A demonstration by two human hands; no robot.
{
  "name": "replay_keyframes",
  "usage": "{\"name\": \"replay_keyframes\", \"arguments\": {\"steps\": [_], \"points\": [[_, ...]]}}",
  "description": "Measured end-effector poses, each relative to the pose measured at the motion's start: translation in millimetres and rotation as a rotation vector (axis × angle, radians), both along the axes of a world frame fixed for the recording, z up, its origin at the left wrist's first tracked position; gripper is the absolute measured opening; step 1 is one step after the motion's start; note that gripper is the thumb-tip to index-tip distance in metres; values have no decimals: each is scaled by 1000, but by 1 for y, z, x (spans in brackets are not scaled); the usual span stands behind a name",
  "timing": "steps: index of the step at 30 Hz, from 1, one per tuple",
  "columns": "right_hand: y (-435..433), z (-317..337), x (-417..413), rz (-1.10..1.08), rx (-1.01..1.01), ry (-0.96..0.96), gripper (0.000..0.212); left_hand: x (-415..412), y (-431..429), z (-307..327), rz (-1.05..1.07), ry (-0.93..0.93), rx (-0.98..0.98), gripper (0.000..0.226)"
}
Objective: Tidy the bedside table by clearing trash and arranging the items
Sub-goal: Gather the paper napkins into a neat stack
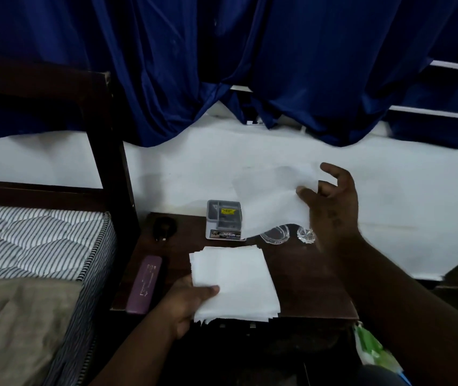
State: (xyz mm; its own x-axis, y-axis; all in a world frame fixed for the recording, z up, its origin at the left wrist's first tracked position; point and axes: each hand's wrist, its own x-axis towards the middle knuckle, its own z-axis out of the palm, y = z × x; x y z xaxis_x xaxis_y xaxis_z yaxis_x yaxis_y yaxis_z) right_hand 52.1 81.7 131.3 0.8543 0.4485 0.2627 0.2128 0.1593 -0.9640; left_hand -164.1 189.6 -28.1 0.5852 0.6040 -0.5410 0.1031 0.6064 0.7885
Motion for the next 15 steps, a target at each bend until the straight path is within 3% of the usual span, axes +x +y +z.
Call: {"name": "replay_keyframes", "arguments": {"steps": [5,11,15], "points": [[-12,-19,-6,173,94,222,59,2,-4,5,-8,-7,3,30],[-12,-60,-22,219,-64,373,62,6,-4,11,-37,-108,-9,27],[-12,-80,-31,274,-148,375,60,5,-4,15,-60,-158,32,22]]}}
